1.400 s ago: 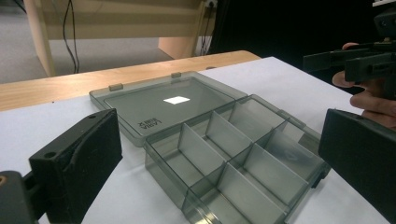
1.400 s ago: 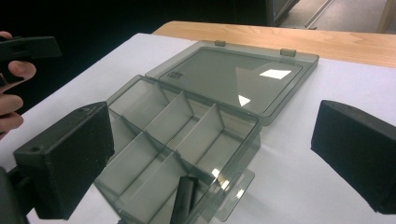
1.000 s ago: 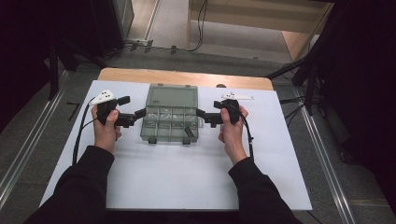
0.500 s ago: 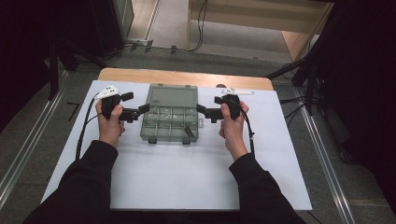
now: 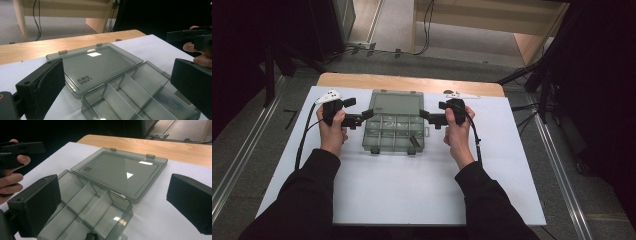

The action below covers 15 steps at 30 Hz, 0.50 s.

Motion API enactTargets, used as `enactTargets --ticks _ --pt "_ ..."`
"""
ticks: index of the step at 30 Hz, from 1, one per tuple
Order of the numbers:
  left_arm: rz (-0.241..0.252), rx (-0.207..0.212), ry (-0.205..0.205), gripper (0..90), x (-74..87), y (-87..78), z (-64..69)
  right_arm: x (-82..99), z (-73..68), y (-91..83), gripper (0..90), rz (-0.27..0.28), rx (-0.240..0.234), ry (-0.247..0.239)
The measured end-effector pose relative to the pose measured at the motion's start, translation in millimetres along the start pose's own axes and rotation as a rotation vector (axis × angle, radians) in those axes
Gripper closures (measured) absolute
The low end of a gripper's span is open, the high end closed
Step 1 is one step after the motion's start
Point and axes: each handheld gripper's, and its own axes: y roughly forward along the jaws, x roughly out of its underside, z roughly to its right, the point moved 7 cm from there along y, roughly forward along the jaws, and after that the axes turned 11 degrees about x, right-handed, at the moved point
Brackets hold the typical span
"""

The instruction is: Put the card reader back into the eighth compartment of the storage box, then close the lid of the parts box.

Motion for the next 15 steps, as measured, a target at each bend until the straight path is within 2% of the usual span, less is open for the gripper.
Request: enactTargets --ticks 9,15 --pt "-0.002 -0.020 -0.024 0.0 -3.1 9.0 -16.1 -3.5 8.2 16.0 0.0 -0.016 -0.015 0.031" --pt "0.001 -0.032 -0.034 0.0 -3.9 18.0 -27.9 -10.9 13.5 28.5 0.0 -0.017 -0.015 0.033"
